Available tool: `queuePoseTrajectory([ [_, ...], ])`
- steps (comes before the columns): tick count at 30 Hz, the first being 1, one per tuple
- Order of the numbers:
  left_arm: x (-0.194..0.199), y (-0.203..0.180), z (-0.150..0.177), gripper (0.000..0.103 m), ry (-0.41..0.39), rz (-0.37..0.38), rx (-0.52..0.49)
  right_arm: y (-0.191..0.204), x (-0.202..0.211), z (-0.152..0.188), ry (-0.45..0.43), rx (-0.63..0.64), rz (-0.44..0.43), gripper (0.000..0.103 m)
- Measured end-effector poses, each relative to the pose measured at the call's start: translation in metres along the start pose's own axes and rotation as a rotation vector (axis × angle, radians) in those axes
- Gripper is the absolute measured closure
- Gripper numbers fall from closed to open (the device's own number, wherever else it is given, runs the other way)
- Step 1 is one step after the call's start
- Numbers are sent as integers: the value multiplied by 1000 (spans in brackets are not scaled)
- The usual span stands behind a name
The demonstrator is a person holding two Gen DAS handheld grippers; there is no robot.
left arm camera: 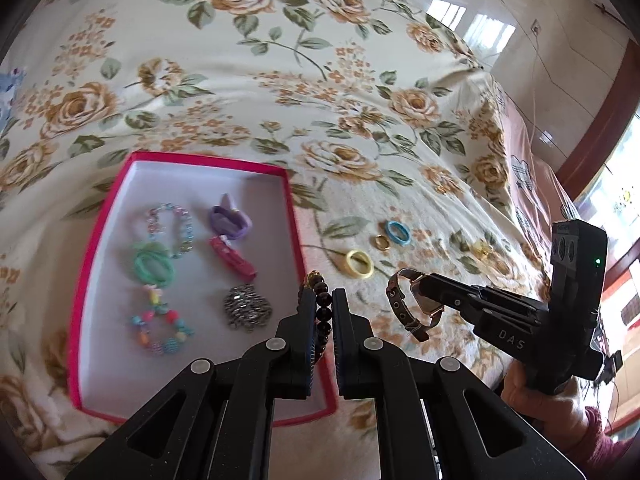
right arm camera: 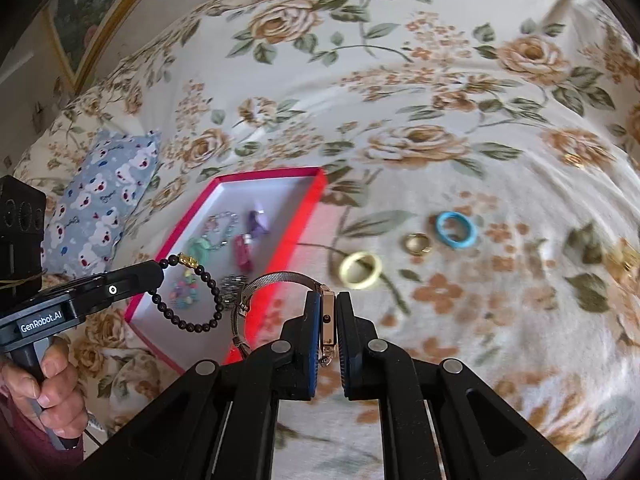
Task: Organize jewelry
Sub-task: 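Carry the black bracelet and watch into the box and open both tools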
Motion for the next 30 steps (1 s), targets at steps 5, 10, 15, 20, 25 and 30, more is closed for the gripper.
queuePoseTrajectory([
  [5,13,17,6,97,-12,-23,39,29,-12,-4,16,45,-43,95],
  [10,20,34,10,97,-13,-37,71,60,-25,-6,32,103,-77,95],
  [15,25,48,16,97,-13,-44,101,81,-38,-4,55,143,-98,95],
  [20,22,68,19,97,-3,-40,152,94,-52,0,84,172,-104,95],
  [25,14,88,23,97,13,-56,195,99,-66,4,110,188,-97,95],
  [30,9,101,25,97,17,-79,220,102,-82,8,146,205,-82,95],
])
Point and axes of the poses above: each gripper's, at about its wrist camera, not at the fingertips, and x roughly against the way its jaws point, y to its left, z to its underside, the point moved 4 cm from there along -x, roughly the way its jaws point, and after that the axes turned 2 degrees about y, right-handed, at the moved point
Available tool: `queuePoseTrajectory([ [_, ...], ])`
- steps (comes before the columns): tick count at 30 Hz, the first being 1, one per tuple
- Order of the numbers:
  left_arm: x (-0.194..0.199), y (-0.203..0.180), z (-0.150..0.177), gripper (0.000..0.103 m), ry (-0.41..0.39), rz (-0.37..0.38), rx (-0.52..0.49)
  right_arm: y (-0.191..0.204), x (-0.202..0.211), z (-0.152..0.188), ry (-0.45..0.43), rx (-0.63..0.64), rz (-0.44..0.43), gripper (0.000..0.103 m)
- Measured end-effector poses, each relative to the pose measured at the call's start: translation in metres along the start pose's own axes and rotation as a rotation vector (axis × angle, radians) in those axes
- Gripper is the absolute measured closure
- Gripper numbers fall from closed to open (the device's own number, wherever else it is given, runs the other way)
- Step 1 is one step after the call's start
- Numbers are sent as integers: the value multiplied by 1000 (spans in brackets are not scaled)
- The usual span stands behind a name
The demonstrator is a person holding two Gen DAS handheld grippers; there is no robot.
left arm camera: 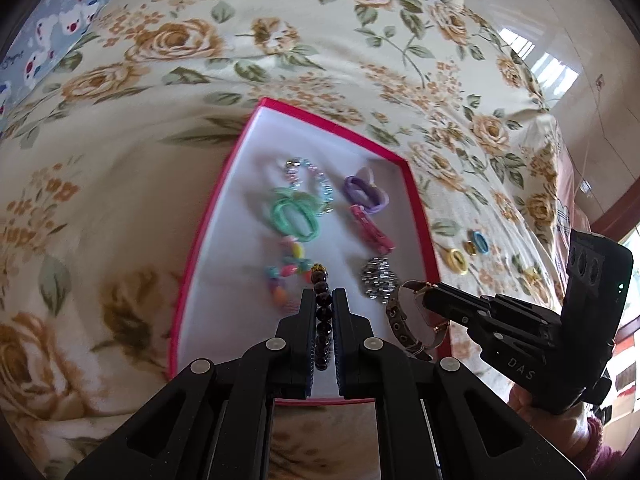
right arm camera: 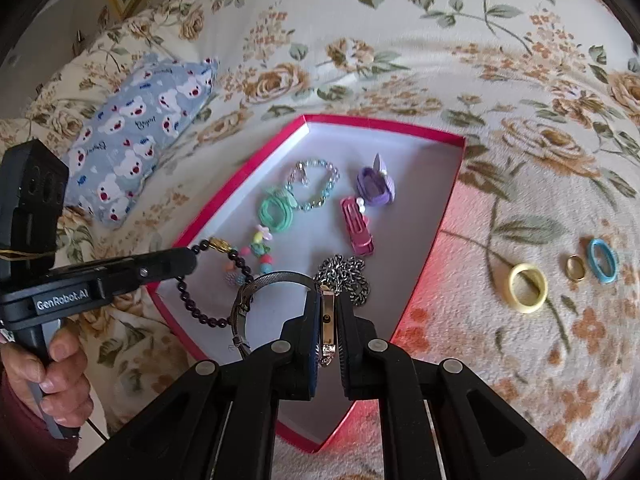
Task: Organize jewelry
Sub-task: 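Carry the black bracelet and watch into the box and open both tools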
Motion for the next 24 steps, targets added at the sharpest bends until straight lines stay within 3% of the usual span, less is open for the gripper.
queuePoseTrajectory([
  [10,-17,21,4,97,28,-42,40,8,-25,6,59,60,42,95],
  [24,-29,26,11,96,42,-85,46,16,-30,4,72,114,68,94],
])
Point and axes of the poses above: each gripper's, at about its wrist camera, not at the fingertips, and x roughly against the way its jaws point, y to its left, z to its underside, the point moved 4 cm from there along -x, roughly the way its jaws point, and after that the axes turned 2 degrees about y, right-handed, at the moved point
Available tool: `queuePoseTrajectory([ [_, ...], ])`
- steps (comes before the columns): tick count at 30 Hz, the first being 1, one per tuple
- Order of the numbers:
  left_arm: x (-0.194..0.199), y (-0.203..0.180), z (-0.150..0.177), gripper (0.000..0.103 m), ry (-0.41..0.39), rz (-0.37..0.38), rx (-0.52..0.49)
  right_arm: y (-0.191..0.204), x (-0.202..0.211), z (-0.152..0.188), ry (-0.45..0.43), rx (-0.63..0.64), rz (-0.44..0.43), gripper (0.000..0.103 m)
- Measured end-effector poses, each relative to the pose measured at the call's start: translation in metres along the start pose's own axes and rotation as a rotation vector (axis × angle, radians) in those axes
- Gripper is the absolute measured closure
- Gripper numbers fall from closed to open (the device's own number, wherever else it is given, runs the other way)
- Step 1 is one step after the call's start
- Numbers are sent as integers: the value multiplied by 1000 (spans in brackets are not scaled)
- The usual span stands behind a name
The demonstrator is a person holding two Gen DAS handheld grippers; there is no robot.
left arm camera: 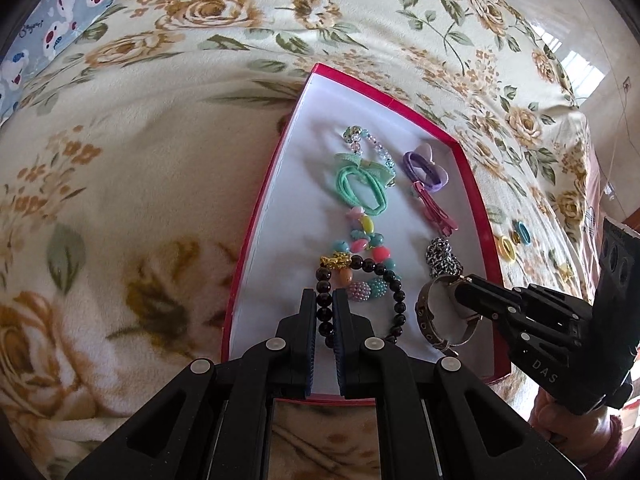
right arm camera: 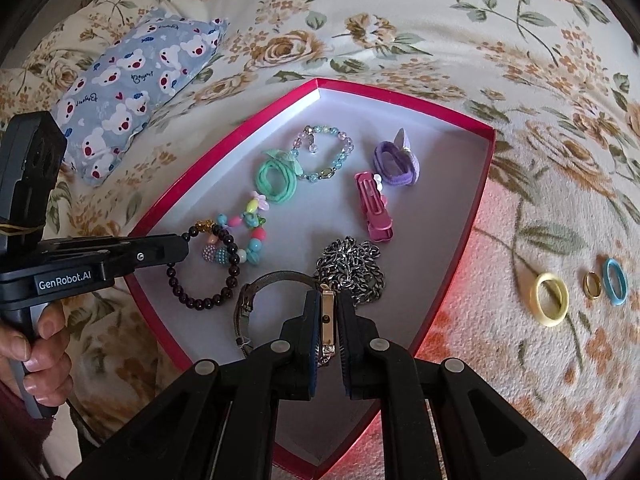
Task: Organize jewelry
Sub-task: 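Carry the black bracelet and watch into the box and open both tools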
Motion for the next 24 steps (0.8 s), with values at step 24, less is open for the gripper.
queuePoseTrajectory([
  [24,7,0,0,81,-18,-20,14,-4,12,3,-18,-61,-50,75],
])
Point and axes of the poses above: each gripper's, at about its wrist camera, not at the fingertips, and x roughly against the way its jaws point, y to its left, z to its underside, the point moved 4 cm from there along -x, roughly the way its jaws point, and after that the axes turned 2 degrees about y, right-handed, at the moved point
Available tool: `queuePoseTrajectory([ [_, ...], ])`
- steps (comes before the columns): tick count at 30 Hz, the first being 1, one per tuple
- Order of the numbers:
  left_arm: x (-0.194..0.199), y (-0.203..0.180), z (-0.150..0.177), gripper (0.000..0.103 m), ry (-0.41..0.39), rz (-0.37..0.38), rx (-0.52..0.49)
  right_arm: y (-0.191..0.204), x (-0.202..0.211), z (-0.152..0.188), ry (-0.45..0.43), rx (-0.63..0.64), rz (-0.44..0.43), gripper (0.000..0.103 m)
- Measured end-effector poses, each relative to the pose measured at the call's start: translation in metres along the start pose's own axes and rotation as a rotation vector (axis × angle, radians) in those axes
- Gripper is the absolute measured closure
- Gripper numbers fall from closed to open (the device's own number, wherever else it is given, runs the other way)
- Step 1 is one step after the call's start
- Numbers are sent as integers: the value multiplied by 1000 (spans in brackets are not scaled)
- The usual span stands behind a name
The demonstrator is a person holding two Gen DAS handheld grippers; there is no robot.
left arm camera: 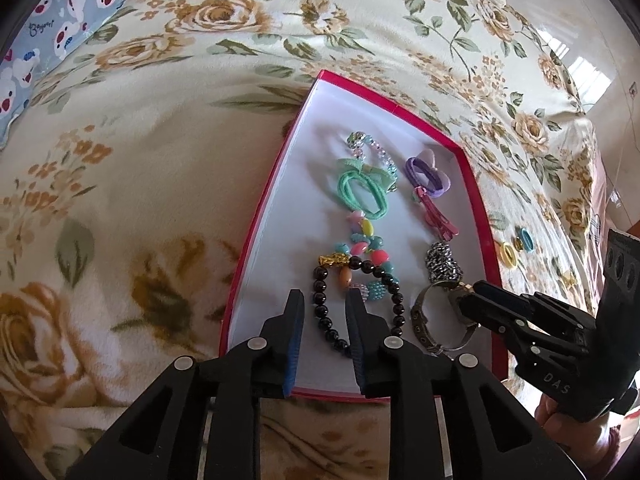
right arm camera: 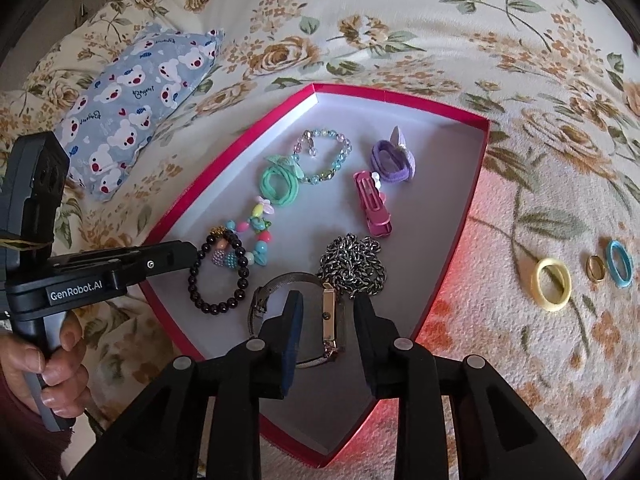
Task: Organize jewelry
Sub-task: 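Carry the black bracelet and watch into the box and open both tools, then move both tools out of the box toward the rings on the bedspread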
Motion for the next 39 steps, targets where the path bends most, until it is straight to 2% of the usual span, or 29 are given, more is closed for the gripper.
queuePoseTrajectory([
  [1,2,-1,0,80,-2,1,1,0,5,-1,-12,-3,-4,75],
  [2,4,-2,0,74,-5,3,2,-1,10,-1,-25,-7,-7,73],
  [6,12,-5,0,48,-31,0,0,-13,33,0,-86,-42,0,54],
  [9,18,-8,2,34,-40,4,8,-30,50,4,-125,-89,21,49],
  [11,22,-11,3,30,-42,5,8,-45,59,8,-140,-129,34,47],
  [15,26,-21,7,28,-44,4,-14,-71,77,19,-163,-190,72,43],
  [22,33,-58,12,26,-48,11,-103,-107,104,44,-198,-279,127,42],
  [30,28,-103,15,26,-30,40,-216,-133,126,59,-232,-335,159,42],
  [39,13,-139,6,26,-13,52,-300,-155,141,69,-257,-380,174,42],
])
Point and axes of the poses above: each gripper's, at about its wrist camera, not at the fingertips, and x roughly against the way its jaws point, y to its left, z to its underside, the point moved 4 cm from there along -x, roughly the way its jaws point, and after that the axes turned 2 degrees about y, right-handed, at the moved point
